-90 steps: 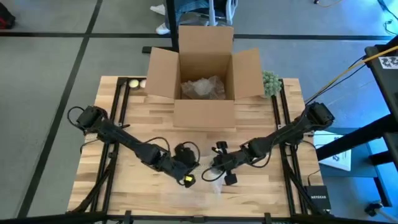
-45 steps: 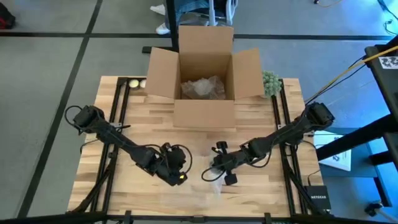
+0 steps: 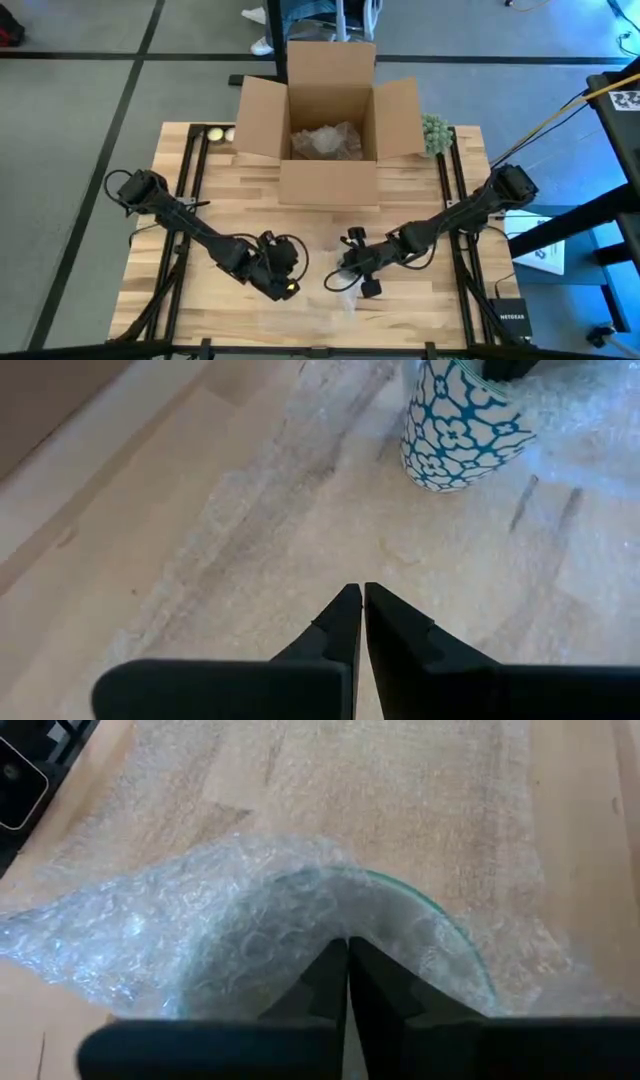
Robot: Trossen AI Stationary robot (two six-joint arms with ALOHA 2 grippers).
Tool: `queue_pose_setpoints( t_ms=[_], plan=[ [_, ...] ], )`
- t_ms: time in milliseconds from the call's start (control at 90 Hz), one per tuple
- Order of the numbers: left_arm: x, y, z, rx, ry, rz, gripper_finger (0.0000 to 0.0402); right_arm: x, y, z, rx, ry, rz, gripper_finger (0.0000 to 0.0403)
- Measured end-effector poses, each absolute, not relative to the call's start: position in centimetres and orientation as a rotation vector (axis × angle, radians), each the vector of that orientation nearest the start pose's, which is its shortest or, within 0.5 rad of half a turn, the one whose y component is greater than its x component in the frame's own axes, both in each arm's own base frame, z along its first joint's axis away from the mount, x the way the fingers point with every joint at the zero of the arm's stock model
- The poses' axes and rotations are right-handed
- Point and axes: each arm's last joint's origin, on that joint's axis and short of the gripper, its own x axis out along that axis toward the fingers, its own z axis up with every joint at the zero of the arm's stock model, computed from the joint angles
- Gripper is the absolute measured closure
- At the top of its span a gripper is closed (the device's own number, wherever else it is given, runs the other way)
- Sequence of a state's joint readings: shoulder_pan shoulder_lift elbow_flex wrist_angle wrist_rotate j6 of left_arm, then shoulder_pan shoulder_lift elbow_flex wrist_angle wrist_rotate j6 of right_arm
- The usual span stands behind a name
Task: Wrap mug
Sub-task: Wrap the mug with the bubble wrap
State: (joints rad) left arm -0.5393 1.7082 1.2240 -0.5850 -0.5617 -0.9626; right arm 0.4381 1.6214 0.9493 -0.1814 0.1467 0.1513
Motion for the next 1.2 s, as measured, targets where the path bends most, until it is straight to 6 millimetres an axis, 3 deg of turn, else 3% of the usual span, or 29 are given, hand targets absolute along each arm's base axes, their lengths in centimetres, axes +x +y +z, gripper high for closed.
queue_pose_setpoints(
  t_ms=[944, 1200],
  plan=[
    [30.37, -16.56, 22.27, -0.357, 0.820, 0.408, 0.0400, 29.68, 13.44, 18.89, -0.105, 0.837, 0.211, 0.0402],
    [30.59, -16.18, 22.25, -0.355, 0.835, 0.400, 0.0335, 29.67, 13.44, 18.89, -0.105, 0.836, 0.211, 0.0402]
  ],
)
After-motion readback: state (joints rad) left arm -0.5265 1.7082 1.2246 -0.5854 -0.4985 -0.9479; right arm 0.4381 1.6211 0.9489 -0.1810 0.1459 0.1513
